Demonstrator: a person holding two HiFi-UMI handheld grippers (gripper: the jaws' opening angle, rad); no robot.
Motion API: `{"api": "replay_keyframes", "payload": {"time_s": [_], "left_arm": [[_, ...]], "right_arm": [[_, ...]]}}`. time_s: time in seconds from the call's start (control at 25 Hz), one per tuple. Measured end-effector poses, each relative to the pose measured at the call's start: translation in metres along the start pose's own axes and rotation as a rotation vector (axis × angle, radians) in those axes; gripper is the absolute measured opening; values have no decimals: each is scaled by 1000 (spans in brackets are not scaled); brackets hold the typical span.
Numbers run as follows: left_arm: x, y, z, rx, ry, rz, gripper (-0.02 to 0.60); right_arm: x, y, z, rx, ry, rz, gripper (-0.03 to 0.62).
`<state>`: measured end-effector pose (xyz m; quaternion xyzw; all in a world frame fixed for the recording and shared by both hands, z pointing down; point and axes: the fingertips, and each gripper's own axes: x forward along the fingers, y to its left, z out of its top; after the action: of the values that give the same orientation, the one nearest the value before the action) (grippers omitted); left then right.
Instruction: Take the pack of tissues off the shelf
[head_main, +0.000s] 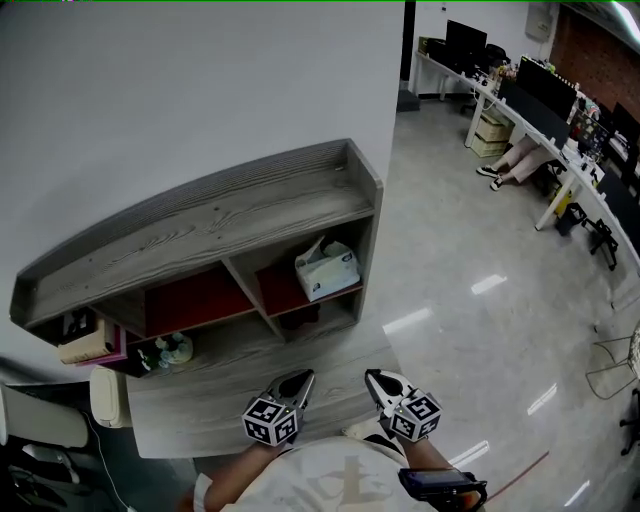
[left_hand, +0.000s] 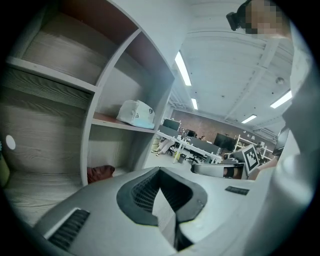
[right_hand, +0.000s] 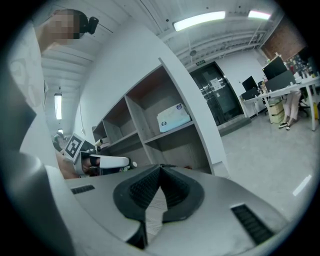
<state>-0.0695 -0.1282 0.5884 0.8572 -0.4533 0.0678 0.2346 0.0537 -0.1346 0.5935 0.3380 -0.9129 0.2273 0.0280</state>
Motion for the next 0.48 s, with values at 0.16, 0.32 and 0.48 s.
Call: {"api": "replay_keyframes", "payload": {"time_s": [0.16, 0.32, 0.48], "left_arm": [[6, 7, 3, -4, -4, 37, 14], [9, 15, 10, -8, -17, 89, 14], [12, 21, 20, -10, -39, 126, 14]], "right_arm": [[12, -9, 6, -8, 10, 33, 5], [24, -15, 12, -18, 22, 73, 5], [34, -20, 16, -28, 30, 115, 5]]}}
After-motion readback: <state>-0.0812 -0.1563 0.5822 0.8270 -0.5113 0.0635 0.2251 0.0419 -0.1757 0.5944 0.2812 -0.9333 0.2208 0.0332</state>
